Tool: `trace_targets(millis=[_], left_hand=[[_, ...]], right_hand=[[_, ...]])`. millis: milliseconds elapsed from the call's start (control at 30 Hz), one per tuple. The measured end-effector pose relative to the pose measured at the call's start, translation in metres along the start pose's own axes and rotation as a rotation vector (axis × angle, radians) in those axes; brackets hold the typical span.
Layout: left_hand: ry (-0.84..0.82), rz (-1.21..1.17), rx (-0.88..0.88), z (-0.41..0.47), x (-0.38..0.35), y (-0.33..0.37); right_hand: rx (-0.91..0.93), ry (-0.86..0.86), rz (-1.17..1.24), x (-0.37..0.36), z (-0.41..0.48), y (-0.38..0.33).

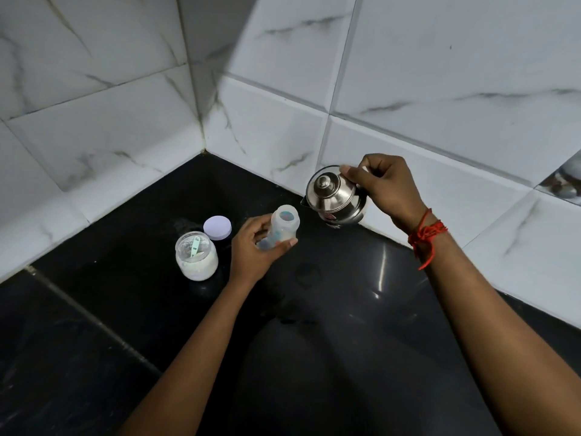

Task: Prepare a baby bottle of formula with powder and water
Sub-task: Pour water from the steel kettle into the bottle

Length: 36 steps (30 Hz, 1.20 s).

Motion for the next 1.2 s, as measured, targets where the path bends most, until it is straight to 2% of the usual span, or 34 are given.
trace_targets(millis=[567, 1200], left_hand=[[0.024, 0.039, 0.007, -0.02, 0.0, -0.006], [0.019, 0.021, 0.057, -0.033, 0.004, -0.012]], right_hand=[[0.057, -0.083, -0.348, -0.026, -0.003, -0.025], [0.041, -0.081, -0.34, -0.04, -0.006, -0.021]])
Point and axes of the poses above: each hand's wrist, its own z-axis towards the middle knuckle, its own x-axis out of the back of the hand, y = z × x, the point moved 1 cm from there along z, towards the middle knuckle, and after that the axes turned 2 degrees about -y, right-handed, at the moved point
